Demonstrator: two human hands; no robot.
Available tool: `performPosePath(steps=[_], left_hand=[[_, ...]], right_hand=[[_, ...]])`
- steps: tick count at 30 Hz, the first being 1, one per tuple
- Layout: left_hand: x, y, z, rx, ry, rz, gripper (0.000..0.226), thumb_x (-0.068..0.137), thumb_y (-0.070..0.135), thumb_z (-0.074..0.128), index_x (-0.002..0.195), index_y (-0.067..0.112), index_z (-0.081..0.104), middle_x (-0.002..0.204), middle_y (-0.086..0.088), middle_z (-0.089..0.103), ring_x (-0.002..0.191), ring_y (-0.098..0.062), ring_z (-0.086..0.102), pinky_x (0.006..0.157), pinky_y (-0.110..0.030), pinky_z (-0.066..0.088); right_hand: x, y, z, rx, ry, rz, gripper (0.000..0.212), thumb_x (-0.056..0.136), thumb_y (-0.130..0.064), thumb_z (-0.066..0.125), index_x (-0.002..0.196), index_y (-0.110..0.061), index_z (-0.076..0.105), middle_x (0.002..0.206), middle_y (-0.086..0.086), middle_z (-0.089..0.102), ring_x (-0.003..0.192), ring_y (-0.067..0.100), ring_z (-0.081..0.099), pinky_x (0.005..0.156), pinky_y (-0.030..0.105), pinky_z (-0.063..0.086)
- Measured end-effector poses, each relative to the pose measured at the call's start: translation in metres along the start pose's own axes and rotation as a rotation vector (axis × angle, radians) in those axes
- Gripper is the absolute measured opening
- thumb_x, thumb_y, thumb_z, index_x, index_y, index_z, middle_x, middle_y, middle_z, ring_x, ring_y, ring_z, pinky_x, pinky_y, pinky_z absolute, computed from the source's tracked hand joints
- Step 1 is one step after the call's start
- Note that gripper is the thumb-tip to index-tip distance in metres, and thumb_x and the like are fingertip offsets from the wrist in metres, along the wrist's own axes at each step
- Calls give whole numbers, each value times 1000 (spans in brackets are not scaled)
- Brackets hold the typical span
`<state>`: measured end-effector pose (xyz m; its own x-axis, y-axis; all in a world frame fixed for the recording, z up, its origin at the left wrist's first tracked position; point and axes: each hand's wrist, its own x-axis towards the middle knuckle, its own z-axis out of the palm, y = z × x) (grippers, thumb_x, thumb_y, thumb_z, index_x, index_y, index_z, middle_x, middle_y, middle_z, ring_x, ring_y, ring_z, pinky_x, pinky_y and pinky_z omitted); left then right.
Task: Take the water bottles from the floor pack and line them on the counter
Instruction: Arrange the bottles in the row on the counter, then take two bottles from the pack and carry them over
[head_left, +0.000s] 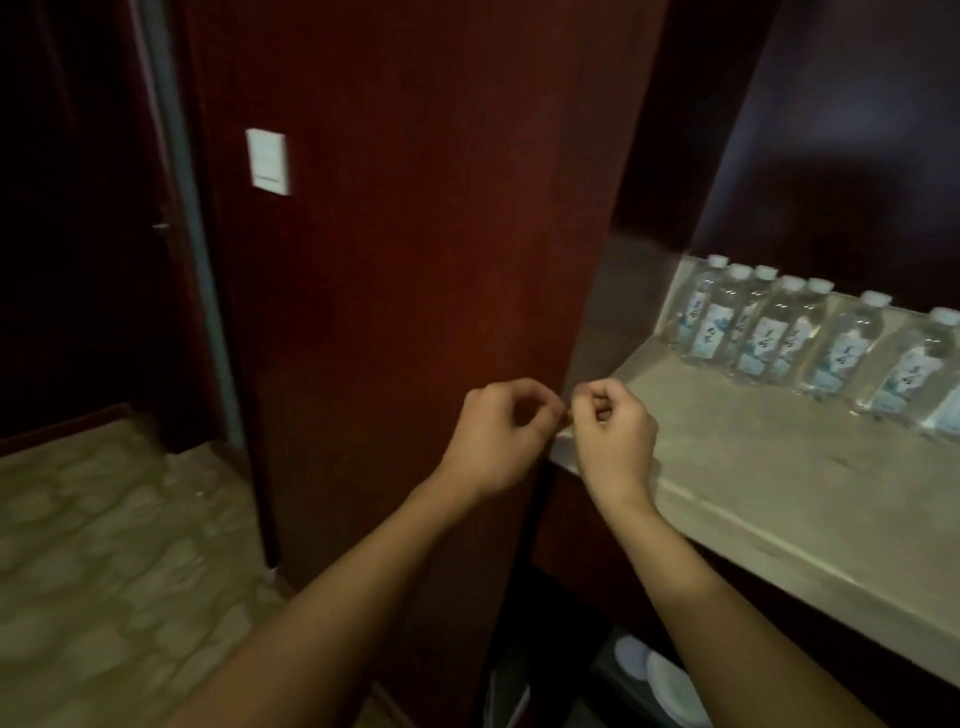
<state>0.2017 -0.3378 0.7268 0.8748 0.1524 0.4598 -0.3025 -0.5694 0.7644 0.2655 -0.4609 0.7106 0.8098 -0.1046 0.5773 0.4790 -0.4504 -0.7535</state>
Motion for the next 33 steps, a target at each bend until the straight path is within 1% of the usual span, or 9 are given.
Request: performPosePath(steps=[4,8,12,15,19,23,27,30,33], left_hand=[[-47,-25,-53,69,87,-109,19,97,32,60,101,21,75,78,16,66,79,-3,64,71,-21,48],[-85,-56,-92,118,181,-260,21,97,32,60,105,19,75,89,9,71,85,-8,67,73,-24,50],[-118,-93,-128,177,281,-402,19,95,35,62,101,22,75,97,6,75,96,-13,68,87,-34,55],[-144,-123,-151,185,355,-544,14,93,33,65,93,23,75,81,4,71,84,-18,69,84,-37,56],[-179,-176,-175,147,418,-755,15,90,32,66,79,23,71,80,-2,73,82,-23,72,83,-42,58],[-204,-236,-187,167,434,-956,10,92,23,65,91,19,75,90,-7,77,85,-24,73,85,-37,58],[-219,-296,-170,148,346,-1161,19,93,30,67,101,15,76,99,-6,78,89,-22,74,86,-36,59],[-225,-331,-150,110,311,-1287,21,94,33,66,104,16,75,103,-5,77,91,-21,74,86,-35,59],[-231,-364,-130,100,307,-1377,22,94,31,66,105,14,74,102,-6,77,93,-22,74,86,-35,59]], right_hand=[[-57,-32,36,47,-178,-61,22,93,-22,60,73,-14,59,57,-3,55,55,14,52,56,34,41],[-97,-61,71,55,-379,-85,21,96,-26,58,76,-19,62,63,-4,62,59,10,59,52,24,41],[-124,-74,111,108,-600,-40,19,97,-26,57,82,-18,65,69,0,68,66,15,67,60,31,52],[-151,-69,155,143,-731,19,19,95,-24,59,79,-16,67,64,-2,68,66,16,67,69,37,55],[-197,-47,220,183,-919,124,18,92,-16,61,76,-10,67,55,-3,64,56,14,63,70,39,54],[-235,-9,284,170,-1123,221,15,92,-13,61,80,-8,68,59,-1,65,58,13,61,71,37,53],[-256,40,329,129,-1279,360,14,92,-9,60,79,-13,63,65,2,61,67,20,59,70,37,49],[-269,76,352,46,-1383,468,17,89,-17,60,73,-21,60,67,1,62,70,24,60,73,44,52],[-286,113,374,-6,-1469,570,13,76,-33,58,73,-22,61,67,0,64,70,25,61,74,49,54]])
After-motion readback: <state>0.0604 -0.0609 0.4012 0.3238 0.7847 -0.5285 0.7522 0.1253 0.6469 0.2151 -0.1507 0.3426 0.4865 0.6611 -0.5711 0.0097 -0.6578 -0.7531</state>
